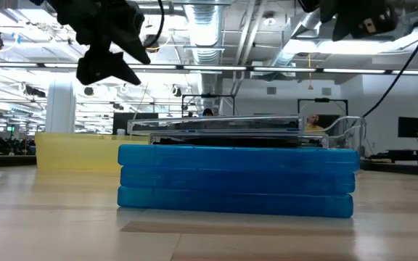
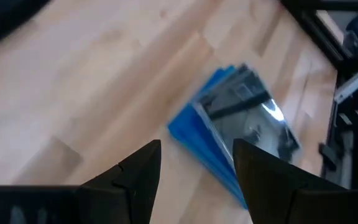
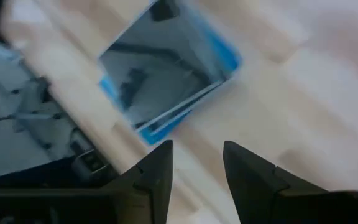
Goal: Pick & place jewel cases by type
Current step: Put the black CD case into the transparent bin
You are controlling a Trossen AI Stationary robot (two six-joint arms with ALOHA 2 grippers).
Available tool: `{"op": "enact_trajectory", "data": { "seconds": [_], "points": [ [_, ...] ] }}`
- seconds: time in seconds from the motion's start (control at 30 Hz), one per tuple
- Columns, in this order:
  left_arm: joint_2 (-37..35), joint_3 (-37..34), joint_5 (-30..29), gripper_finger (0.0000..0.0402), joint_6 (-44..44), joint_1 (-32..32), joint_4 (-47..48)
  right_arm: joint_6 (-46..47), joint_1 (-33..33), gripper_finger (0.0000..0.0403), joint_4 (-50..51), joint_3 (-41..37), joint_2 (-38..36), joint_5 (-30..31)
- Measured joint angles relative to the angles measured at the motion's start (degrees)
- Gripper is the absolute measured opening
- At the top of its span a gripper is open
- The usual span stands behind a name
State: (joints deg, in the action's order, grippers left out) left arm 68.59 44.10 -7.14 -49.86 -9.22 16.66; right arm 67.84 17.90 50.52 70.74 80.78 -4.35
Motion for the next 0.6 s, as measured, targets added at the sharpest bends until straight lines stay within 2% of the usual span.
{"op": "enact_trajectory", "data": {
  "seconds": [0.2,0.37,0.6],
  "points": [
    [6.61,0.0,2.96,0.0193,-8.9,-2.55,-6.35,1.29,4.88,0.0132,-8.46,-8.42,-0.05,-1.09],
    [11.3,0.0,3.41,0.0193,-17.35,-4.71,-10.66,-3.84,7.04,0.0132,-13.12,-14.47,-0.07,-1.29],
    [16.37,0.0,3.87,0.0193,-25.31,-6.55,-12.18,-6.32,9.16,0.0128,-18.76,-22.48,-0.05,4.78]
  ]
}}
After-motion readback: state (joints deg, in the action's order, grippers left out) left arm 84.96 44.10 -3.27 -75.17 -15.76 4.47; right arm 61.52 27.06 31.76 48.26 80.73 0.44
